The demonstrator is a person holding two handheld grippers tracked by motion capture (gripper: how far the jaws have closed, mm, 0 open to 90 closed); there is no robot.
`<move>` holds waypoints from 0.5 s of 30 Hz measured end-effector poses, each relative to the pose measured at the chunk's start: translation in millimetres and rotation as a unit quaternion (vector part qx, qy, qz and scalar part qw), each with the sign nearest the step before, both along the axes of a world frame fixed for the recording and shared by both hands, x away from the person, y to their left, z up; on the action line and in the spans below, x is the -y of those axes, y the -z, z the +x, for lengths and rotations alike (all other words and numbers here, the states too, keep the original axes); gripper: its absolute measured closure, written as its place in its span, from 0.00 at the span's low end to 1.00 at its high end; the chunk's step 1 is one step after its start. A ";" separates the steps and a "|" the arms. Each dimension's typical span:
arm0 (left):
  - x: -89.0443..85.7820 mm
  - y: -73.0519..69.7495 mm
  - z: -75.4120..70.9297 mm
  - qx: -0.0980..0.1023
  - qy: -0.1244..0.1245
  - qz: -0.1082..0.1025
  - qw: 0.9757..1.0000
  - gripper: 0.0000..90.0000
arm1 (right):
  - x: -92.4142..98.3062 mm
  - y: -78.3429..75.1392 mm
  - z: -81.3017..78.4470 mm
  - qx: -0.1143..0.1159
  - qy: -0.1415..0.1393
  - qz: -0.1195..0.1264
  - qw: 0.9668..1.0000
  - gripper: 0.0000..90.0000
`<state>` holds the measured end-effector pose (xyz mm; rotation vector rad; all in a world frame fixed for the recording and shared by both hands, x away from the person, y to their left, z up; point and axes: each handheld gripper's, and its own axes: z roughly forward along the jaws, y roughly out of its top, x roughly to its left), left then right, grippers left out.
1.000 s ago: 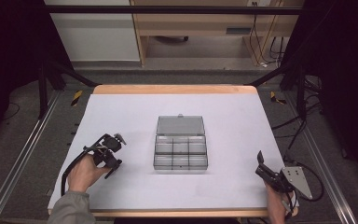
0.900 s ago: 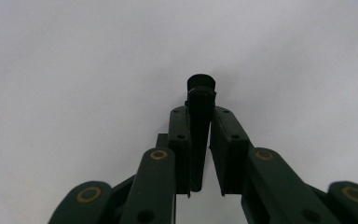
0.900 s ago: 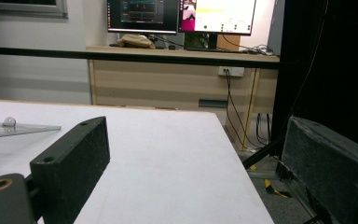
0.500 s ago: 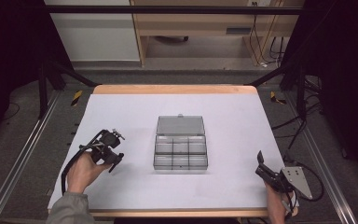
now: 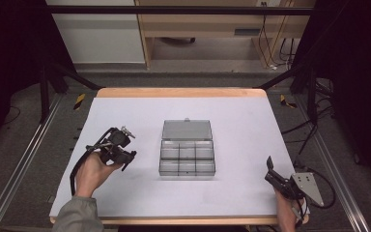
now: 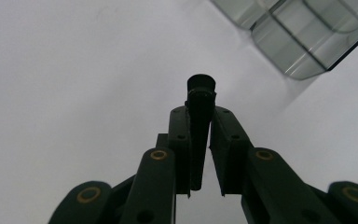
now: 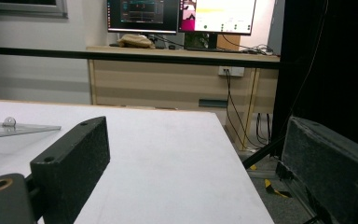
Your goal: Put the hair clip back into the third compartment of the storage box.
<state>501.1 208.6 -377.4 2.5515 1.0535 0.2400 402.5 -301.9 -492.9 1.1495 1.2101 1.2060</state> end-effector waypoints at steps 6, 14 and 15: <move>9.3 -11.6 0.7 0.009 0.013 -0.018 1.000 0.86 | 0.1 -0.1 0.1 0.000 0.000 -0.001 1.000 0.09; 20.6 -24.1 5.4 0.024 0.020 -0.033 0.999 0.86 | 0.0 0.0 0.1 0.000 0.000 0.000 1.000 0.09; 22.7 -26.6 7.1 0.028 0.019 -0.039 0.999 0.86 | 0.0 -0.1 0.1 0.000 0.000 0.000 1.000 0.09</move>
